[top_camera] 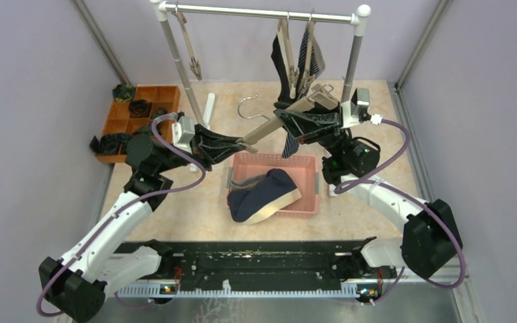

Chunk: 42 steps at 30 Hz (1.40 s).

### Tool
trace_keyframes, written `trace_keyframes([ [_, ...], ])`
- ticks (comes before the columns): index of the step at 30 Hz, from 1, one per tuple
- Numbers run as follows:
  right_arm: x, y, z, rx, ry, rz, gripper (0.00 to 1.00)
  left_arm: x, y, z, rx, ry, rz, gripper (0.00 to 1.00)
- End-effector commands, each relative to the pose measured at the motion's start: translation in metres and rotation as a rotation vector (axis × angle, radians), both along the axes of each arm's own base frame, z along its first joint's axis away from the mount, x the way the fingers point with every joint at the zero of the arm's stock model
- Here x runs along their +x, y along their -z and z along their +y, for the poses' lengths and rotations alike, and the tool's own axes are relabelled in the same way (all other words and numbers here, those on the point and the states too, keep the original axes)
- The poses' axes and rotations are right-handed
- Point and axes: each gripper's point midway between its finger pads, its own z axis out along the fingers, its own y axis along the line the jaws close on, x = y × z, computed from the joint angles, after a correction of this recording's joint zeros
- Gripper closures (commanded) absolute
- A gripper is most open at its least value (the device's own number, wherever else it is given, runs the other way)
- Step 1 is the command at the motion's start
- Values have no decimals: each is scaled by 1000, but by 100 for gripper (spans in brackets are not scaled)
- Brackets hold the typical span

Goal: Remove the underwear clipped to the hanger
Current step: Remove the underwear from the hanger.

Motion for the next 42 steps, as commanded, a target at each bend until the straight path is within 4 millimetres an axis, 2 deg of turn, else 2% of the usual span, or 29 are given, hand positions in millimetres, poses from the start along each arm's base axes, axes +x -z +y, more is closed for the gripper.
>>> trace_keyframes([
  [1,-31,-23,-12,63,-25,-144,100,-11,-19,4,-37,10,-64,76],
  [2,-31,-23,-12,61,-25,-143,100,-13,-19,4,-34,11,-65,55],
  [4,-30,-23,-11,54,-26,-142,100,-11,-19,8,-46,-20,-58,31],
  [6,-29,-22,-10,48,-28,-135,100,-11,-23,12,-53,-52,-72,26],
  [12,-28,-20,-7,35,-38,-131,100,-11,-41,17,-62,-82,-85,28],
  [18,-25,-15,1,13,-56,-125,100,-7,-37,6,-61,-20,-29,44],
  [27,-23,-14,11,0,-75,-127,100,-7,-38,1,-83,16,-16,41],
  [35,-19,-11,18,4,-85,-121,100,-10,-41,-2,-97,57,-9,47],
  [42,-15,-14,21,31,-93,-122,100,-7,-34,-7,-93,79,15,52],
])
